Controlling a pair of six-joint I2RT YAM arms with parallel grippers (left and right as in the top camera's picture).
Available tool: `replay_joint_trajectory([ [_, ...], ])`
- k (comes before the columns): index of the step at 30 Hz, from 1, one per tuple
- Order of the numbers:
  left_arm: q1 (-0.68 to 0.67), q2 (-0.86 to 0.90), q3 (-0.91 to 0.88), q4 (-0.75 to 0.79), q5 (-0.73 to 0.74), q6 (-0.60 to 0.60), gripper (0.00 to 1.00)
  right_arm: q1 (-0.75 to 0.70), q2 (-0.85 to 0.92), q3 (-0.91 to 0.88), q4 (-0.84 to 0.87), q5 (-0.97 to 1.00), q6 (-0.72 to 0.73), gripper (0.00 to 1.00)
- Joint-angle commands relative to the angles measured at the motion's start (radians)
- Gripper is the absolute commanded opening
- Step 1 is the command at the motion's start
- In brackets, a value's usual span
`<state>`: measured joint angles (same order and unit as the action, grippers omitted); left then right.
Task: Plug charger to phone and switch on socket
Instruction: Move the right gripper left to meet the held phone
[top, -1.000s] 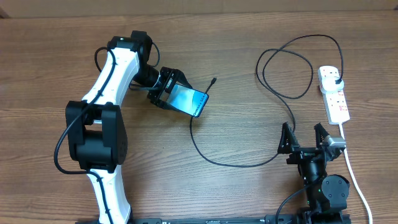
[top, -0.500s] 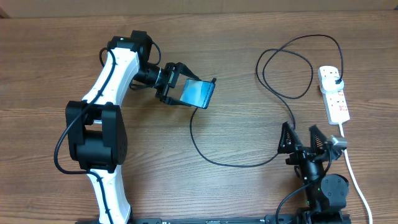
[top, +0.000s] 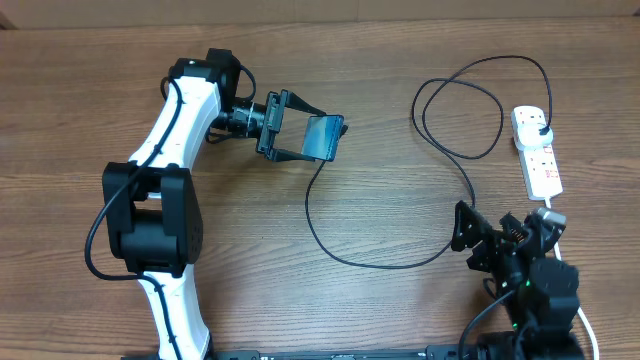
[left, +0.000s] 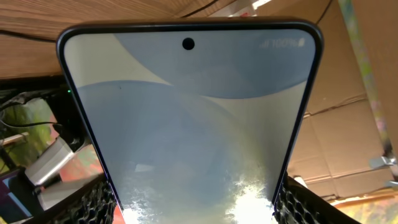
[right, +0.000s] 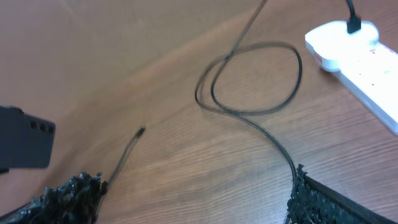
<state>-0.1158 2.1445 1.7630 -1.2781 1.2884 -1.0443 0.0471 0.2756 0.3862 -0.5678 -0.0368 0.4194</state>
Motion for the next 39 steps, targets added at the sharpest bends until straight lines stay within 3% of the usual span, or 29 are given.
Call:
replay_joint_trajectory([
  [1,0.006,-0.007,0.028,0.0,0.074,0.012,0.55,-0.003,0.103,0.112,-0.037,-0.047,0.004,1.0],
  [9,0.006,-0.007,0.028,0.004,0.073,0.012,0.55,-0.003,0.464,0.475,-0.283,-0.162,-0.002,1.0],
  [17,0.006,-0.007,0.028,0.004,0.07,0.012,0.55,-0.003,0.656,0.745,-0.458,-0.25,-0.091,1.0],
  [24,0.006,-0.007,0.028,0.004,0.02,0.0,0.54,-0.003,0.693,0.752,-0.406,-0.379,-0.091,1.0],
  [31,0.001,-0.007,0.028,0.004,-0.151,-0.051,0.55,-0.001,0.789,0.752,-0.393,-0.499,-0.091,1.0],
  [39,-0.016,-0.007,0.028,0.004,-0.362,-0.134,0.55,0.079,0.931,0.752,-0.297,-0.558,-0.035,0.92],
])
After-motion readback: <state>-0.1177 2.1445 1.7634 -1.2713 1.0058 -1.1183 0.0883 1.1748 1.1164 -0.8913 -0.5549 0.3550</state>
